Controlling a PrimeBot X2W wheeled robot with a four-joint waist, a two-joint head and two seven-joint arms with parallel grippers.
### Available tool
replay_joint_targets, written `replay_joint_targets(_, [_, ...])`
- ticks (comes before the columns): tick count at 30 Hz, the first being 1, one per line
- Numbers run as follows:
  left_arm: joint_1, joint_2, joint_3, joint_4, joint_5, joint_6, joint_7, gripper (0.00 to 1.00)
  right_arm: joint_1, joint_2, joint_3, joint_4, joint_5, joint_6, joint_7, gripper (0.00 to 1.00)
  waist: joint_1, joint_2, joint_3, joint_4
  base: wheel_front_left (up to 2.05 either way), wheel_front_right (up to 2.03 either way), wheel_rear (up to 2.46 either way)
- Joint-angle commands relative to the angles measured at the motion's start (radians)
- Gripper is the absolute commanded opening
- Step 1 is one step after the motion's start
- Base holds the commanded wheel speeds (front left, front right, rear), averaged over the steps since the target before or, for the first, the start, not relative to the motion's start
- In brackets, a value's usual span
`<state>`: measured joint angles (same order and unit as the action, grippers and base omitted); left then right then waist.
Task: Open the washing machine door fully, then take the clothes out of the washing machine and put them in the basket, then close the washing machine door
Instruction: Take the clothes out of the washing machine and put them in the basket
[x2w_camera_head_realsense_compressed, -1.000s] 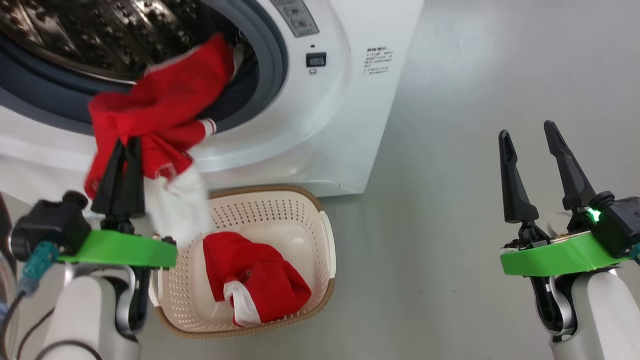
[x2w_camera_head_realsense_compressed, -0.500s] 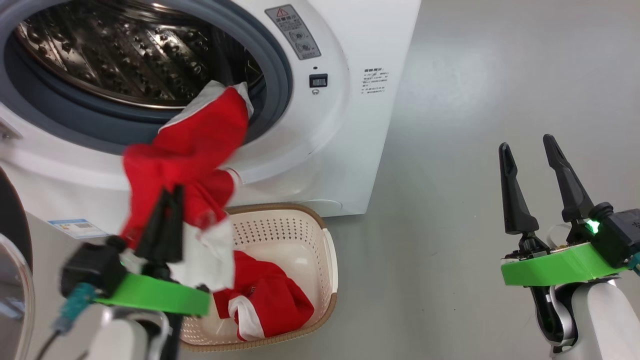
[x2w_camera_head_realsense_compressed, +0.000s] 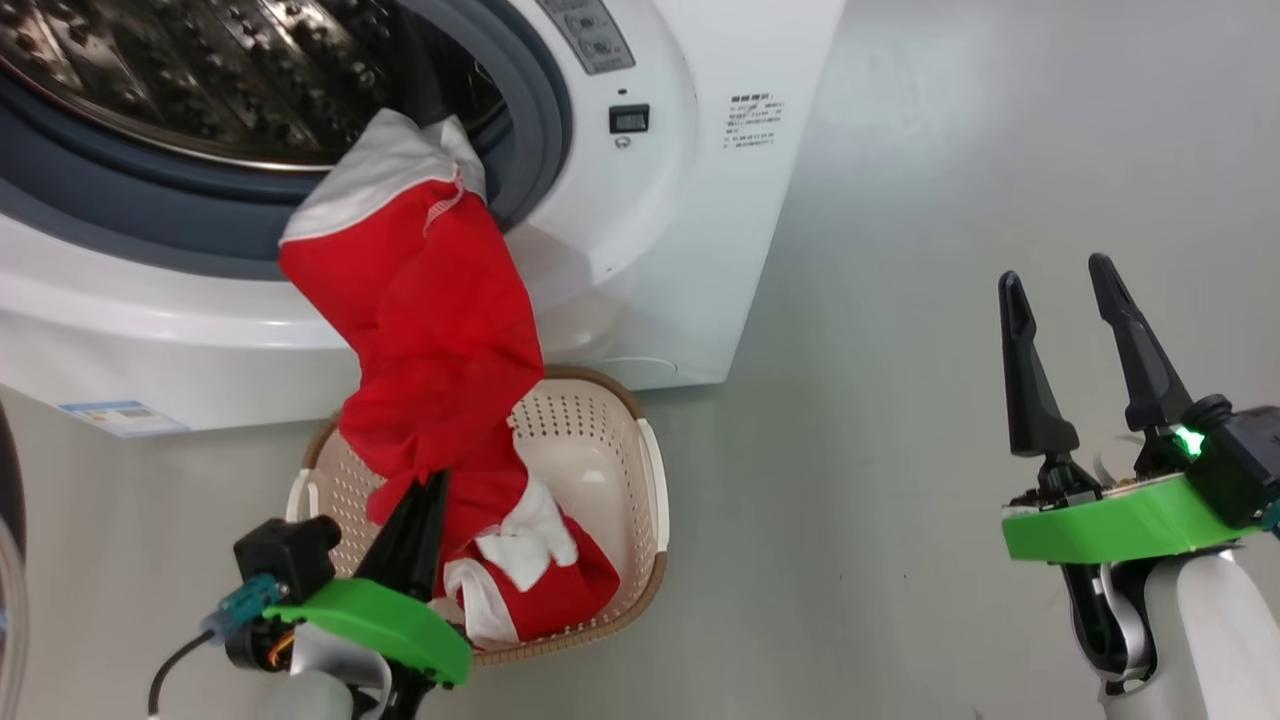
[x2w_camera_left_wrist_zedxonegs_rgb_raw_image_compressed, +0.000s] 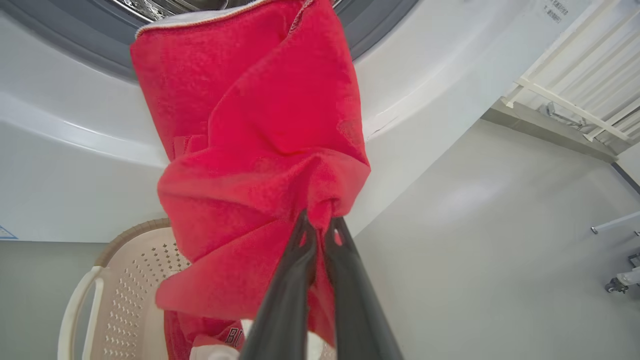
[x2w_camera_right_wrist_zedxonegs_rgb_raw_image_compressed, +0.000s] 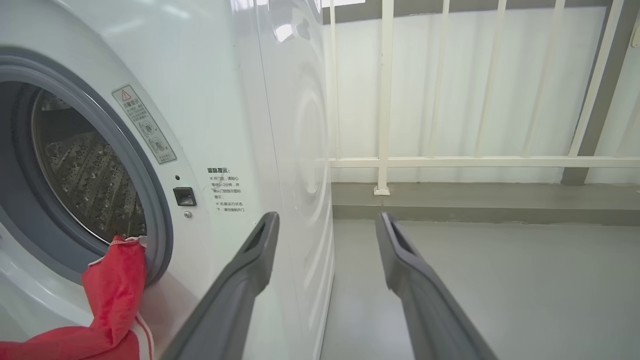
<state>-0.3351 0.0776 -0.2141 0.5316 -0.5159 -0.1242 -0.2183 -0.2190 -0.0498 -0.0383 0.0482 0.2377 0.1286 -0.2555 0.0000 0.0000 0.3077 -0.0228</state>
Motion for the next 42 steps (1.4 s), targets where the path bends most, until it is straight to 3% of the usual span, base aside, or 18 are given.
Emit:
replay_joint_targets(1, [-0.037,0.021,0.016,0.012,-0.015,-0.006,-0.016,0.0,-0.033,0.0,0.025,-0.031,-0.003,0.002,-0.006,1.0,0.0,0.0,0.029,-0.008,0.0,0.0,0.0])
replay_joint_targets(9, [-0.145,0.025,-0.038,0.239,-0.135,-0.006,-0.023,0.0,-0.055,0.0,0.022,-0.04,-0.01,0.002,-0.006,1.0,0.0,0.0,0.092,-0.014,0.0,0.0,0.0])
replay_joint_targets(20, [-0.256,0.035,-0.137,0.416,-0.232,-0.006,-0.014,0.0,-0.084,0.0,0.02,-0.052,-0.01,0.002,-0.006,1.0,0.0,0.0,0.168,-0.038,0.0,0.0,0.0])
replay_joint_targets(34, [-0.303,0.033,-0.241,0.603,-0.376,-0.006,0.101,0.0,-0.121,0.0,0.028,-0.066,-0.003,0.002,-0.006,1.0,0.0,0.0,0.261,-0.066,0.0,0.0,0.0])
replay_joint_targets(42, [-0.33,0.035,-0.281,0.648,-0.41,-0.006,0.106,0.0,-0.129,0.0,0.021,-0.077,-0.003,0.002,-0.006,1.0,0.0,0.0,0.315,-0.078,0.0,0.0,0.0])
